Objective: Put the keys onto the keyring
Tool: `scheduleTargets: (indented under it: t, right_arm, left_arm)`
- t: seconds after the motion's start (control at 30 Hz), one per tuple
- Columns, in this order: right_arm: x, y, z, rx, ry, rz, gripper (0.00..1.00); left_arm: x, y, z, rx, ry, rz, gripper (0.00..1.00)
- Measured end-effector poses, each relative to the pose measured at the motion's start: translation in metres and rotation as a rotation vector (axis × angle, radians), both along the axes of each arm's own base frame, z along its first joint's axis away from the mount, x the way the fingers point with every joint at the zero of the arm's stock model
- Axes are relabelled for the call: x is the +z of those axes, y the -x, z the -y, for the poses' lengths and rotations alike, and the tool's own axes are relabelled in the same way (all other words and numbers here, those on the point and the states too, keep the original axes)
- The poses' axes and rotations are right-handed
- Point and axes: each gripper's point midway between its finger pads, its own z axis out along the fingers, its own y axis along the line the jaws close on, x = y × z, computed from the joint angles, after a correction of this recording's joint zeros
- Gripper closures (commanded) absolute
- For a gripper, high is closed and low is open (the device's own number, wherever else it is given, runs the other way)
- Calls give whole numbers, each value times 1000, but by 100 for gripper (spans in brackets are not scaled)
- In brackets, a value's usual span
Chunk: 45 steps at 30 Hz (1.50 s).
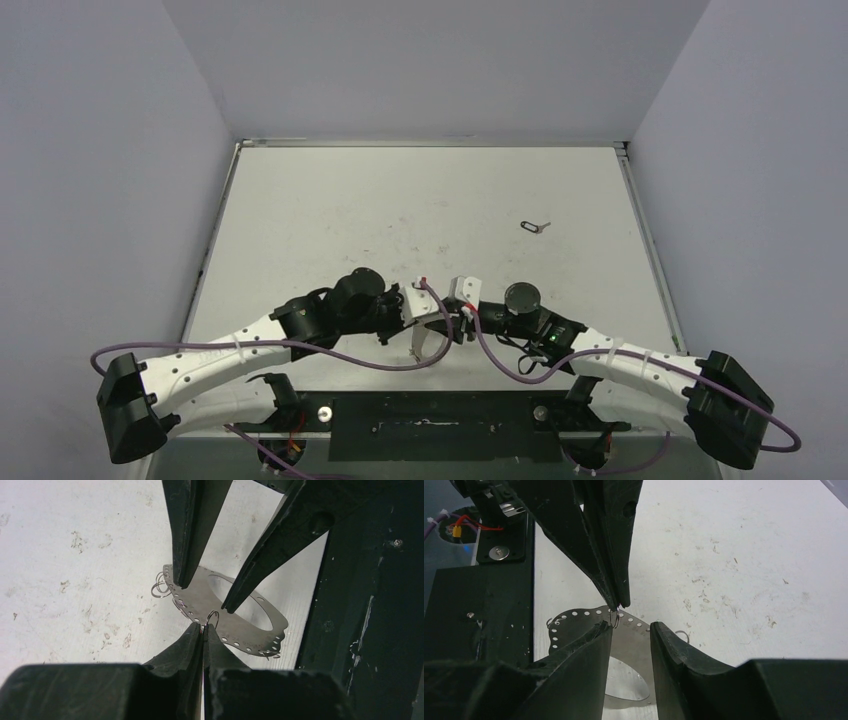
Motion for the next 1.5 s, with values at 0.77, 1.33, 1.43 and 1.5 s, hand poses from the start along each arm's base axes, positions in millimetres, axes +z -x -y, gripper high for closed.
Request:
scheduleTargets:
  t: [0.77, 1.33, 1.43, 1.5]
  right_arm:
    - [-14, 1, -20, 48, -29, -56, 82]
    - [-12, 0, -20, 40, -31, -40, 100]
    - [-12, -6, -11, -8, -53, -38, 100]
    - [-12, -8, -6, -32, -73, -37, 100]
  left_arm:
    - [-7, 2, -6, -1, -63, 30, 100]
    - [0, -2, -10, 47, -21, 69, 73]
    - [4, 1, -17, 81, 31, 70, 70]
    - [3, 3, -24, 110, 64, 66, 69]
